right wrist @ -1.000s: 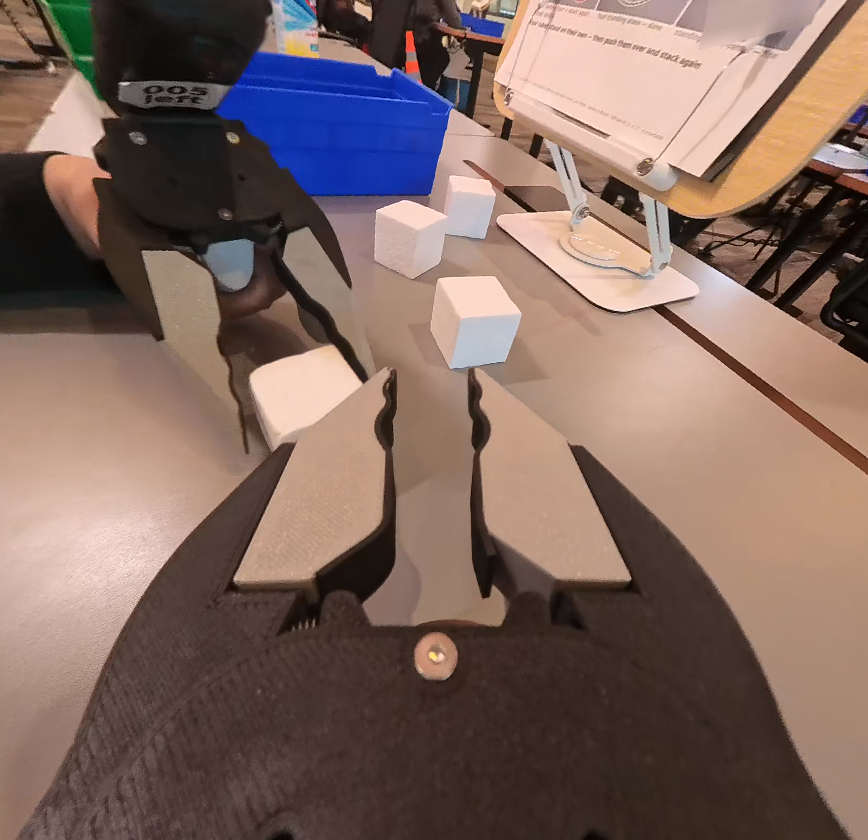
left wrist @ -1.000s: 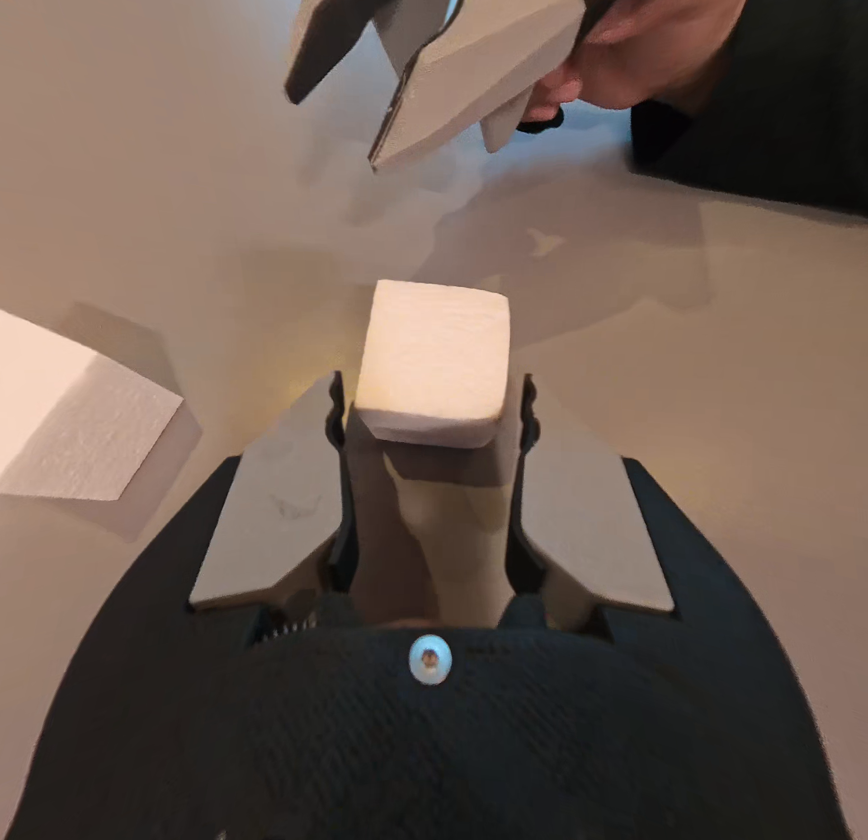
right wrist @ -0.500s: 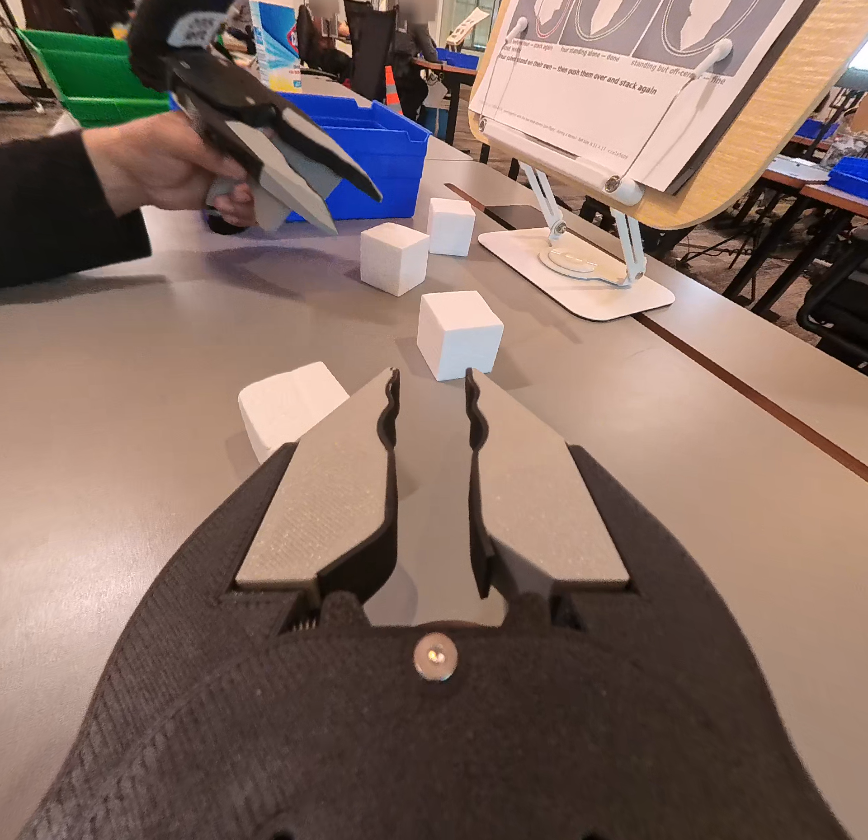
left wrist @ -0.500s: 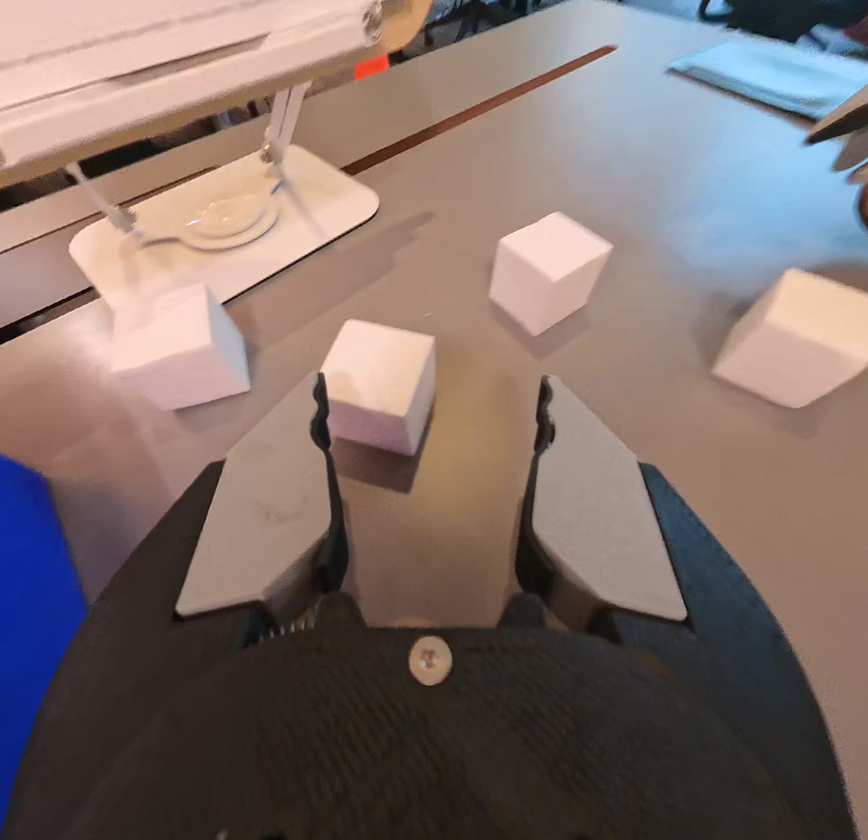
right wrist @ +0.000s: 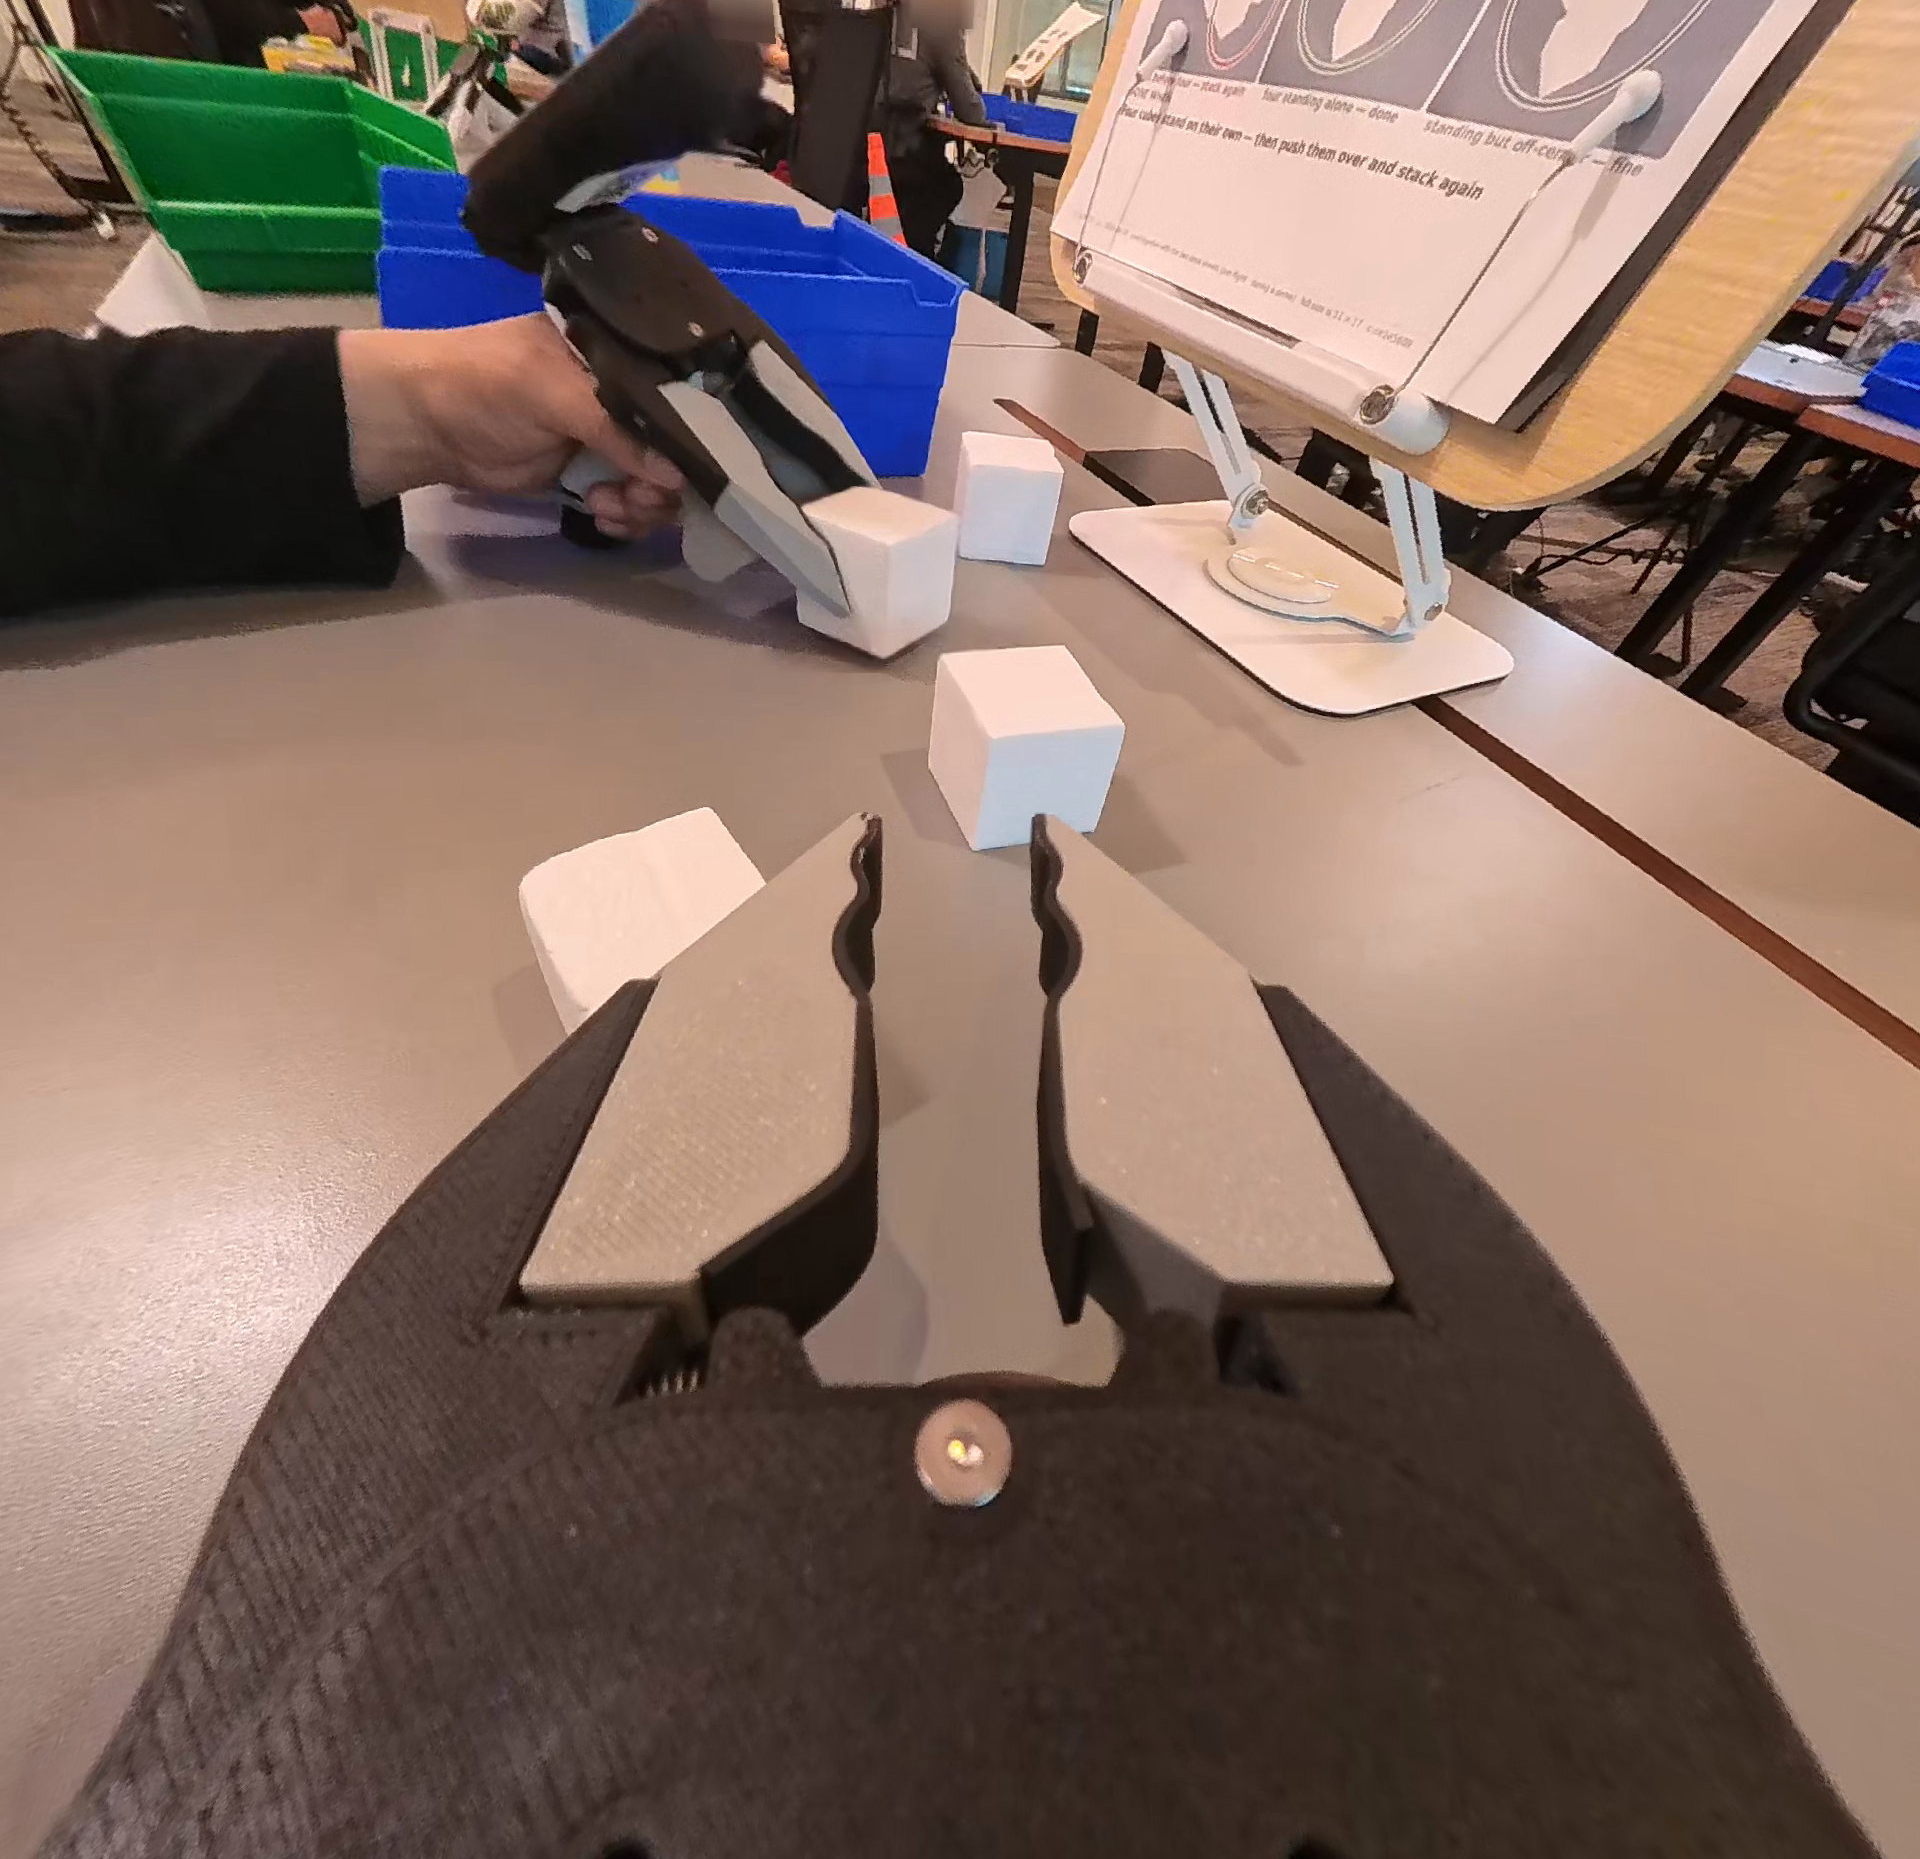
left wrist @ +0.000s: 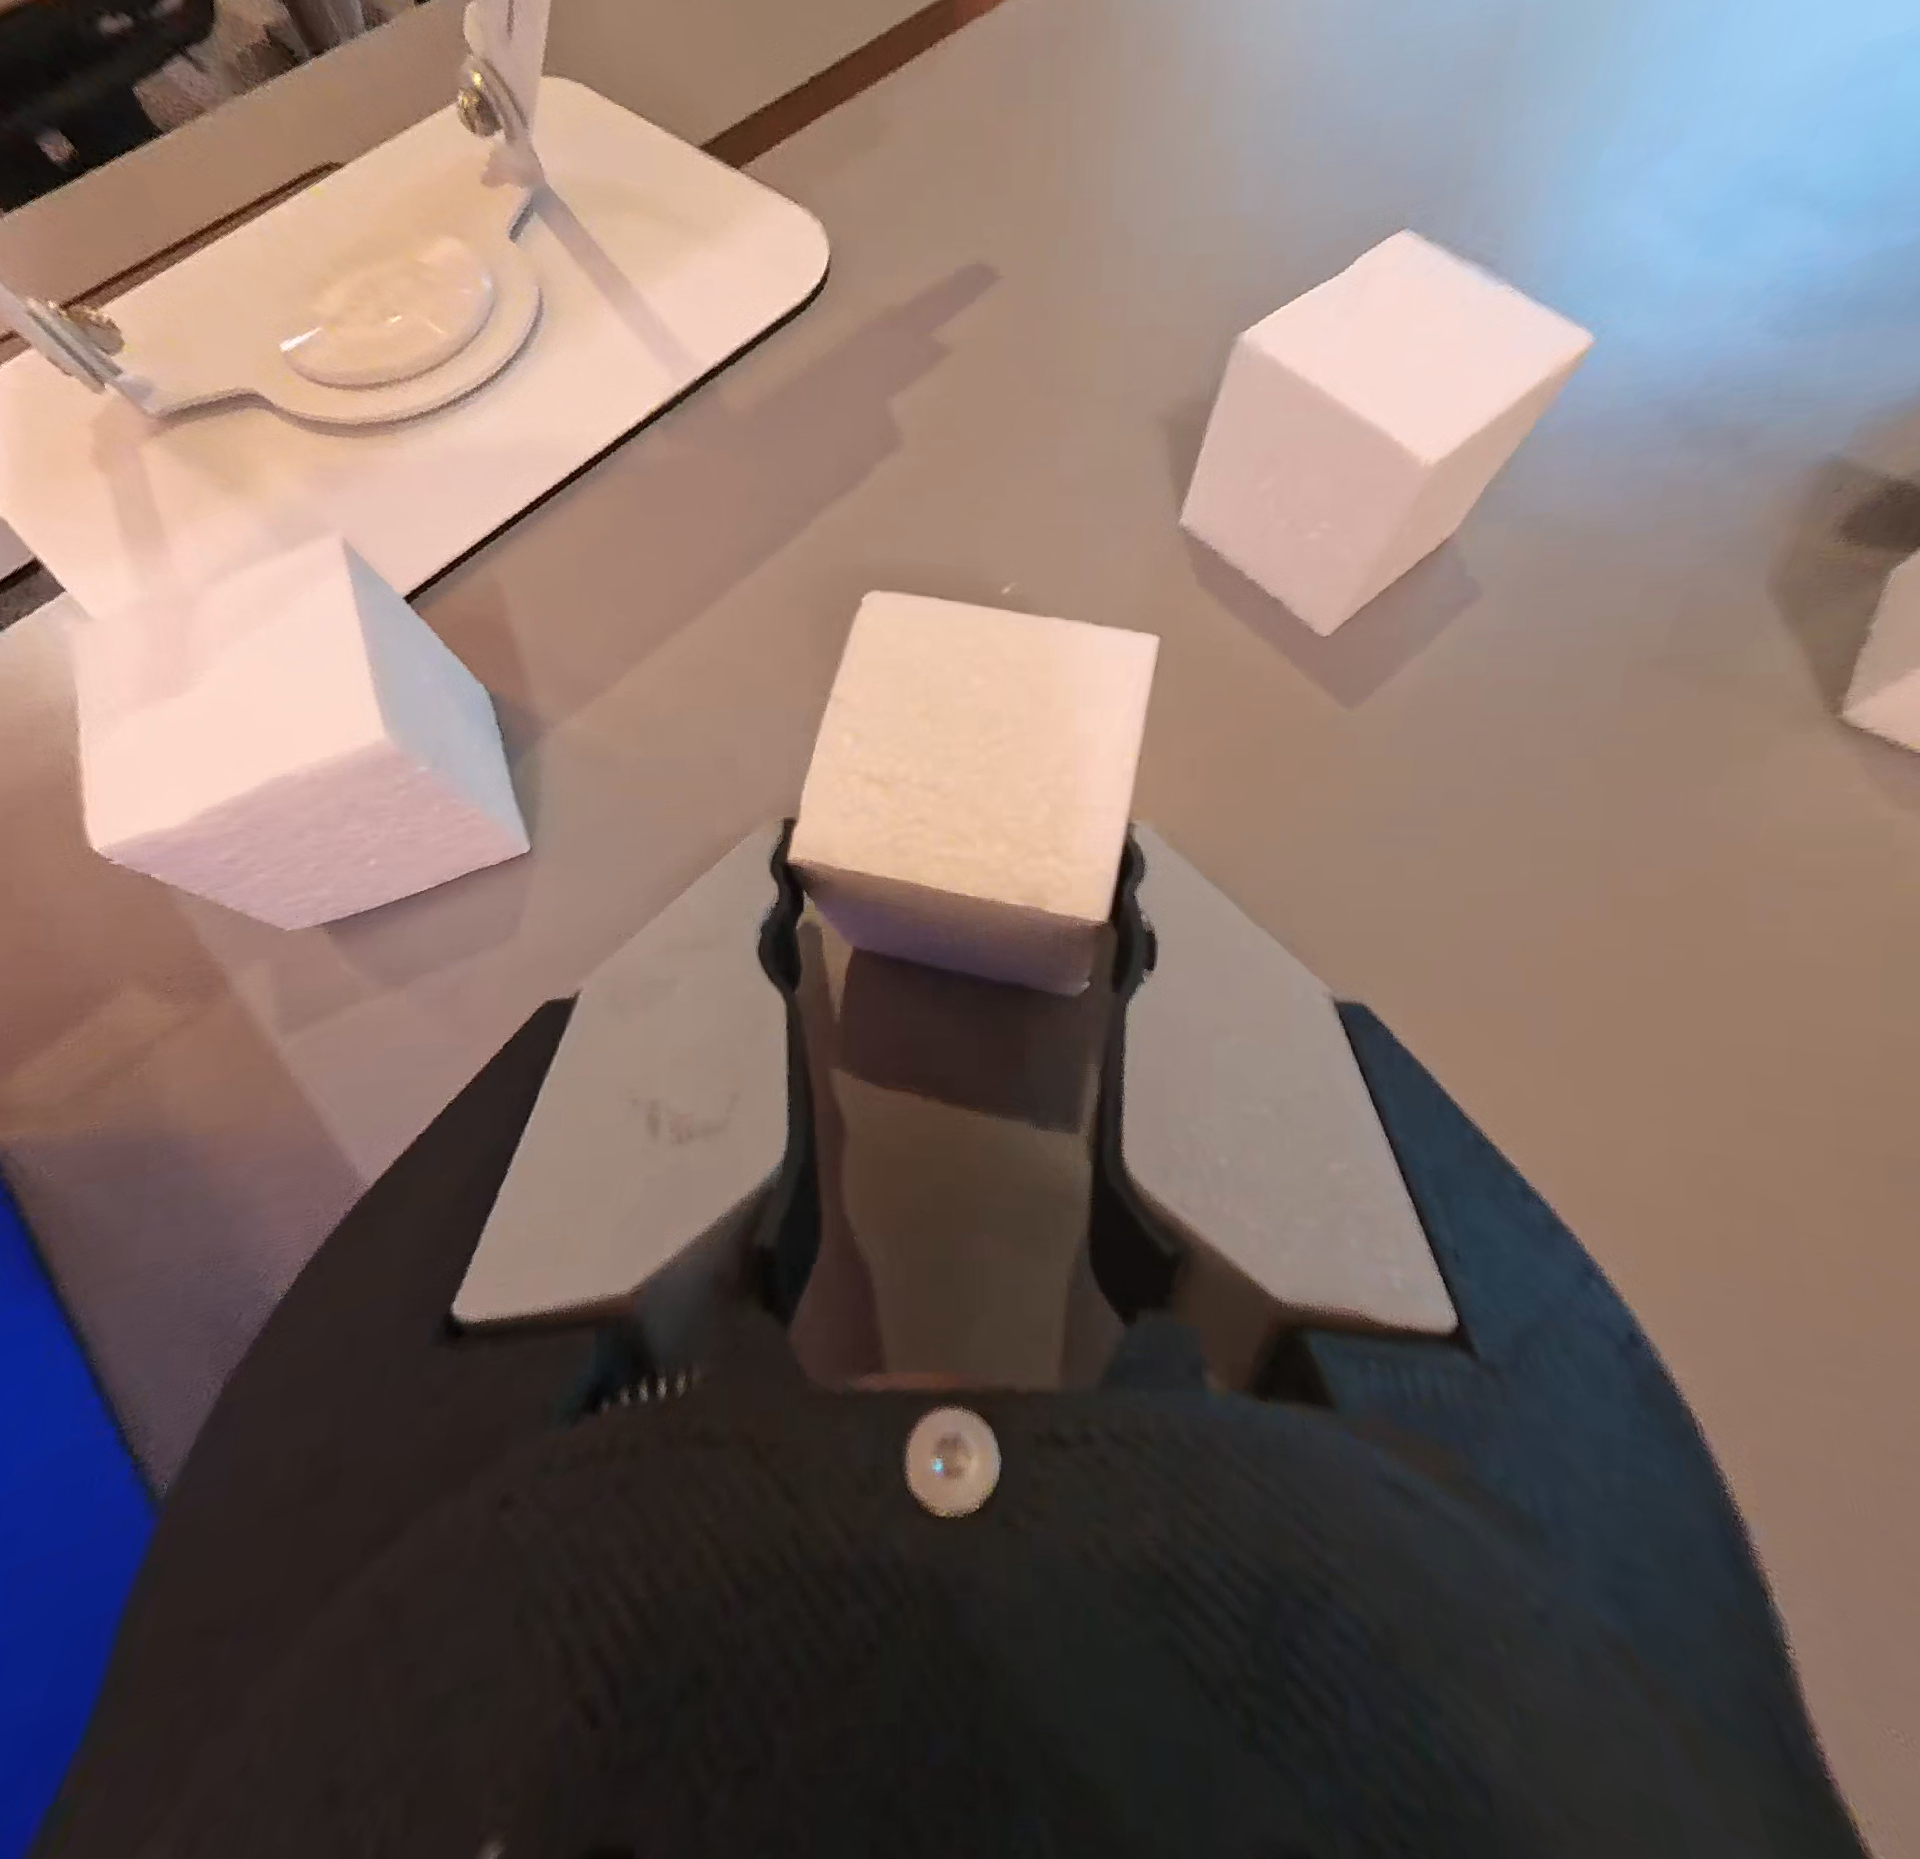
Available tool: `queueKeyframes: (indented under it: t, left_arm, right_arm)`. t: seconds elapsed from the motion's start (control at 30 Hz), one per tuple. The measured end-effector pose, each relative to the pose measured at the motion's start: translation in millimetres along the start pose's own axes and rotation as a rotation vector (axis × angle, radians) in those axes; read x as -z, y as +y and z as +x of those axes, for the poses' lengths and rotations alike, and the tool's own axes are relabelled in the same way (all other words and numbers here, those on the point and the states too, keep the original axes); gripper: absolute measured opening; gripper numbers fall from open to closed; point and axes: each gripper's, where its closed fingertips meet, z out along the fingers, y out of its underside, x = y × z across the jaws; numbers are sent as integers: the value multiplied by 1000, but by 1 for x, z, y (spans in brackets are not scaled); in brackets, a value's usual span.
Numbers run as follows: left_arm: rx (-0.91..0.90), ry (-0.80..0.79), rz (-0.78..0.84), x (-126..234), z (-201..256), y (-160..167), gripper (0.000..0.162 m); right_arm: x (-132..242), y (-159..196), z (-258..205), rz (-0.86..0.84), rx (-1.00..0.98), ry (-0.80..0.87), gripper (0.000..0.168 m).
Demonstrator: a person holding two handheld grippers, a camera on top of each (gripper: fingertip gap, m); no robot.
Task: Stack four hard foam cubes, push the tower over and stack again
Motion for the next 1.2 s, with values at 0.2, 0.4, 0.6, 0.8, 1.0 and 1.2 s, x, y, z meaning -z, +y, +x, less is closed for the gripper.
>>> queueKeyframes:
  t: [0.2,0.4,0.6,0.8,1.0,1.2]
  left_arm:
    - [-31,132,100,22,54,-32,59]
    - [-218,252,78,23,140,-72,59]
    - [-273,336,34,16,199,-93,59]
    - [-307,325,-16,2,211,-84,59]
    - [-272,379,11,7,213,-81,59]
    - [-275,374,-2,-1,221,-77,59]
  right_arm:
    - [5,-6,4,32,-15,17,25]
    - [10,-2,13,30,-33,52,25]
    - [9,25,42,-102,-95,208,19]
    - [6,42,56,-193,-143,292,19]
    - [4,38,55,-182,-153,288,19]
    - [4,34,52,-168,-134,283,19]
